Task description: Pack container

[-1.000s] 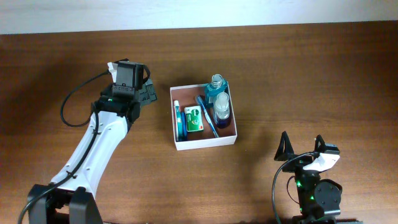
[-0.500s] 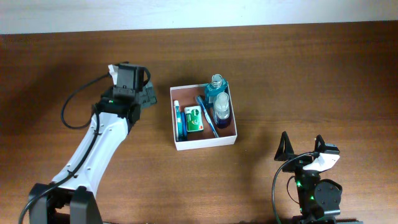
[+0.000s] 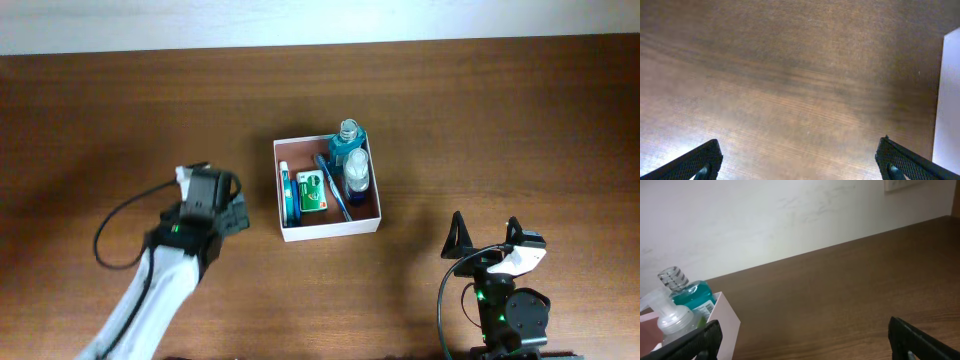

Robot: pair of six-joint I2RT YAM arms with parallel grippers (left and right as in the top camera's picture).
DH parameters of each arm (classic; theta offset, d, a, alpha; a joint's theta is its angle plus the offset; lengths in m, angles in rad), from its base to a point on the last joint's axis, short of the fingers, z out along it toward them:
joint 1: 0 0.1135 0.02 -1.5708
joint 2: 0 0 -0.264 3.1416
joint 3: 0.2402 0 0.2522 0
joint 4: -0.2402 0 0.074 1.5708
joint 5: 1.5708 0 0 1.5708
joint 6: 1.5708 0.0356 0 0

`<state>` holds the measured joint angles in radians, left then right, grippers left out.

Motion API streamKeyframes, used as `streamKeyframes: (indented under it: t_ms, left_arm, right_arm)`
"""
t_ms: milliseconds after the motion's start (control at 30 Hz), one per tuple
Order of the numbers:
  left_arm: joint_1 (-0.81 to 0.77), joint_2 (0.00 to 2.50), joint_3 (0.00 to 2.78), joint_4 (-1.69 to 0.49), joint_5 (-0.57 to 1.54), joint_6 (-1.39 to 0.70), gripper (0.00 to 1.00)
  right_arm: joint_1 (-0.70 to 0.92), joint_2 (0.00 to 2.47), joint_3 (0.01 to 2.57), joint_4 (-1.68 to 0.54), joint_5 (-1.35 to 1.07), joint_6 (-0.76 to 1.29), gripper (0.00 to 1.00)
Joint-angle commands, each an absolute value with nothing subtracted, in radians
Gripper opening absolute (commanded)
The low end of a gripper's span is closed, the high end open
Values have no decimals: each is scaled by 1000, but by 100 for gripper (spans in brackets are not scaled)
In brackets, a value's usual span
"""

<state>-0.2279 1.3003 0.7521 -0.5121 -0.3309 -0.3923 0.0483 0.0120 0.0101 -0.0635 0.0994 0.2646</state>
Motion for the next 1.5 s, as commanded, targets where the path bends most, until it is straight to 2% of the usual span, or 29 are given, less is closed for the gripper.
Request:
streamKeyframes:
  t_ms: [0, 133, 367, 667, 967, 1200, 1467]
  left_arm:
    - [-229, 1196, 650, -511, -345, -387, 99]
    - [-229, 1071, 520, -450, -344, -388, 99]
    - [-229, 811, 305, -194, -345, -387, 99]
    - [-229, 558, 223, -130, -377, -387, 99]
    - [-229, 309, 64, 47, -390, -387, 99]
    - [-228, 226, 8, 40, -393, -384, 99]
    - [-202, 80, 8, -19, -387, -237, 99]
  right_arm:
    - [45, 3, 6, -72, 97, 262, 99]
    - [45, 4, 6, -72, 97, 262, 98]
    - [45, 4, 6, -72, 97, 262, 98]
    - [45, 4, 6, -72, 97, 262, 98]
    - [45, 4, 6, -72, 97, 262, 98]
    - [45, 4, 6, -72, 97, 262, 98]
    - [45, 3, 6, -72, 97, 262, 98]
